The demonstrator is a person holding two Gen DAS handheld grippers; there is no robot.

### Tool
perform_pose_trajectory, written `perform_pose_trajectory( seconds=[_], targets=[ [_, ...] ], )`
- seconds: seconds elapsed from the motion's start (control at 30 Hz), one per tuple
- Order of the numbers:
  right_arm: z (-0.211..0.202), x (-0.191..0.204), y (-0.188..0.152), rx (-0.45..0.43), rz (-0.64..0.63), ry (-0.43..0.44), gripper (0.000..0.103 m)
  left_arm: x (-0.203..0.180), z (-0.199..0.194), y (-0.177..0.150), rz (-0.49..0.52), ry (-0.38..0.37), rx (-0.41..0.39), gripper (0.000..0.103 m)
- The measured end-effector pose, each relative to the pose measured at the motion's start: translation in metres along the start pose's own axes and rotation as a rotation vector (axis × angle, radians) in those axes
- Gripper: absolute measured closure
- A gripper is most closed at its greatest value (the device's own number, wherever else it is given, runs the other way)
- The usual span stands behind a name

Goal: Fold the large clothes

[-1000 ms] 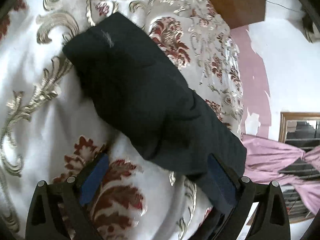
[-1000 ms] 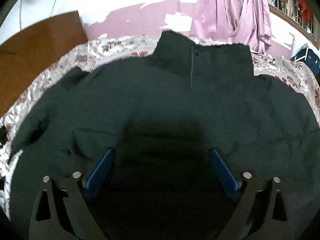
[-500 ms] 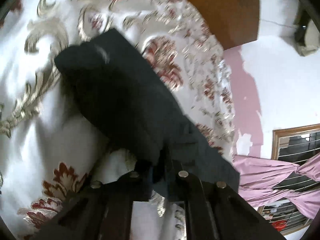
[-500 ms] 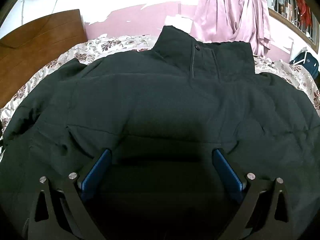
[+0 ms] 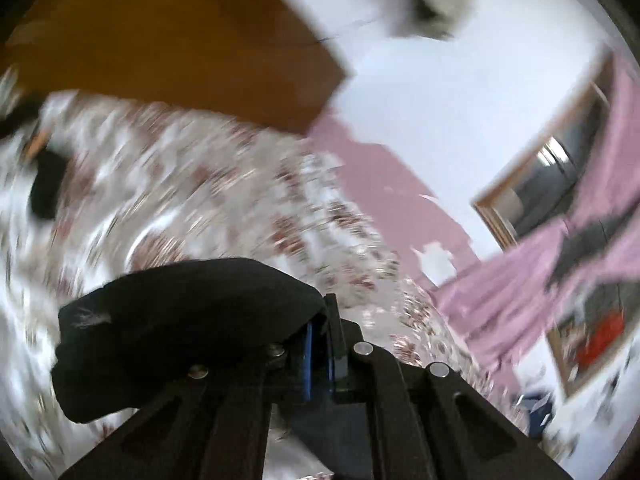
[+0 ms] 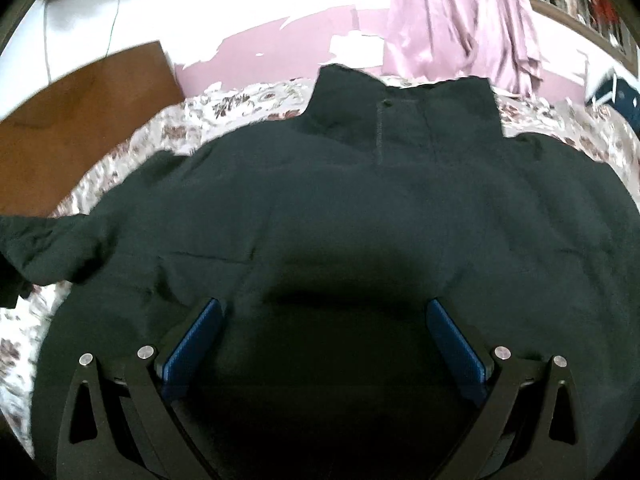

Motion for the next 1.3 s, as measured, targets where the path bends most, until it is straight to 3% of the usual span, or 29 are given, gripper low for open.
perform_pose_trajectory(
  seconds=[0.2,0.37,0.57,0.73,0.93,1.2,1.27,1.3],
  targets=[
    [-0.053,-0.025,-0.002,-0.007,0.008,0.0,0.003,-0.12,-0.049,-0.009,0.321,-0.145,-0.09,0.098],
    [-0.09,-0.062,-0.011,0.019,0.026,-0.025,0.003,-0.2,-0.065,-0.053,0.508,-0.312,-0.012,0.098],
    [-0.12,-0.098,-0.015,0.047,0.033,-0.076,0.003,-0.264,-0.073,-0.135,0.737,-0.422,0.098,0.098],
    [-0.135,-0.12,-0.023,0.05,0.057,-0.092,0.003,-0.284,-0.072,-0.217,0.931,-0.457,0.173,0.098],
    [-0.135,-0.133,-0.038,0.133,0.005,-0.125,0.003,-0.285,-0.066,-0.302,1.149,-0.453,0.296,0.097],
    [-0.146,-0.157,-0.039,0.115,0.061,-0.14,0.003,-0.248,-0.056,-0.345,1.202,-0.438,0.468,0.094],
    [-0.146,-0.159,-0.042,0.099,0.101,-0.127,0.003,-0.238,-0.059,-0.349,1.208,-0.443,0.47,0.089],
    [-0.146,-0.16,-0.043,0.092,0.116,-0.121,0.003,-0.231,-0.063,-0.351,1.212,-0.456,0.471,0.078]
  ],
)
Point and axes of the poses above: each gripper's, at about its wrist camera, not at the fingertips, and z roughly the way its jaws point, x to its left, y to its top, the point moved 2 cm from there along z, roughly the way its jaws point, and after that the axes turned 14 degrees about y, right-handed, at the moved point
